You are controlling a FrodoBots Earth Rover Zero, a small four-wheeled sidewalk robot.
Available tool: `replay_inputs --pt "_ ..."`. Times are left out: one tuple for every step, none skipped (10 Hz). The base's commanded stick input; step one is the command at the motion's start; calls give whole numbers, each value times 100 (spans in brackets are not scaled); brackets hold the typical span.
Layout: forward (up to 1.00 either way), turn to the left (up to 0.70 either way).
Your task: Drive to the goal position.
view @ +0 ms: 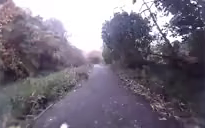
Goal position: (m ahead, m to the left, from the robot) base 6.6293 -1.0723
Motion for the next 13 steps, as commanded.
replay_inputs --pt "70 0" --pt "70 0" --pt "70 0" --pt "70 0" --pt "70 0" --pt "70 0" --pt "70 0" --pt "70 0" --pt "70 0" --pt "70 0" --pt "70 0" --pt "70 0" --pt "70 0"
